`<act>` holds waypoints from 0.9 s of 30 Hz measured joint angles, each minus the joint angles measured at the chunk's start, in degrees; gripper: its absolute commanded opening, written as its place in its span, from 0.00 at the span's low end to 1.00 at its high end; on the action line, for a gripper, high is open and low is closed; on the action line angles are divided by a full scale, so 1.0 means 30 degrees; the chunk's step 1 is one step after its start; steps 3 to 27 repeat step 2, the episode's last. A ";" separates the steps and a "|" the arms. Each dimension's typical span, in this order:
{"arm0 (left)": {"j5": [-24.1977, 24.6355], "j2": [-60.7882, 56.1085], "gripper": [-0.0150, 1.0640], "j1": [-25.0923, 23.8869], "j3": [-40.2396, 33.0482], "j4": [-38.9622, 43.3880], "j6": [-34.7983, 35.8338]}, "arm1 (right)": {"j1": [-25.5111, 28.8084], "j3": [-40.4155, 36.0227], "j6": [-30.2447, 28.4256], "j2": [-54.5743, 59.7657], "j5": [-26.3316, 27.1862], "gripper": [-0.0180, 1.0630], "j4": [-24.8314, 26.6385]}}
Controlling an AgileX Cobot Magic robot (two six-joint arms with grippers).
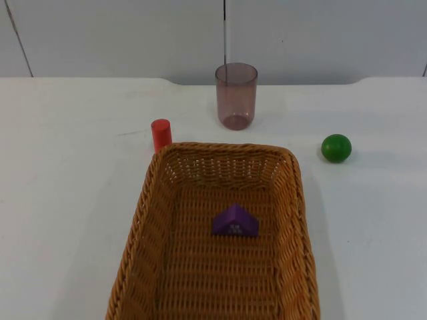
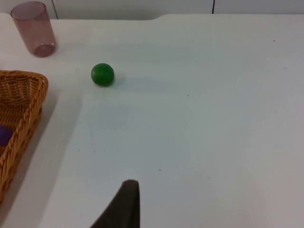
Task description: Pick up the basket with the left hand and place the triangular block into the basket with the right hand.
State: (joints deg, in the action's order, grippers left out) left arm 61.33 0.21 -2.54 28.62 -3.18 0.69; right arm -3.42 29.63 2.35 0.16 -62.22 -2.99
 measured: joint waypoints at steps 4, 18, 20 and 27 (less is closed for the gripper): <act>0.0000 0.0000 0.99 -0.0301 0.0000 0.0000 0.0000 | 0.0000 0.0000 0.0000 0.0000 0.0000 0.99 0.0000; 0.0000 0.0000 0.99 -0.0301 0.0000 0.0000 0.0000 | 0.0000 0.0000 0.0000 0.0000 0.0000 0.99 0.0000; 0.0000 0.0000 0.99 -0.0301 0.0000 0.0000 0.0000 | 0.0000 0.0000 0.0000 0.0000 0.0000 0.99 0.0000; 0.0000 0.0000 0.99 -0.0301 0.0000 0.0000 0.0000 | 0.0000 0.0000 0.0000 0.0000 0.0000 0.99 0.0000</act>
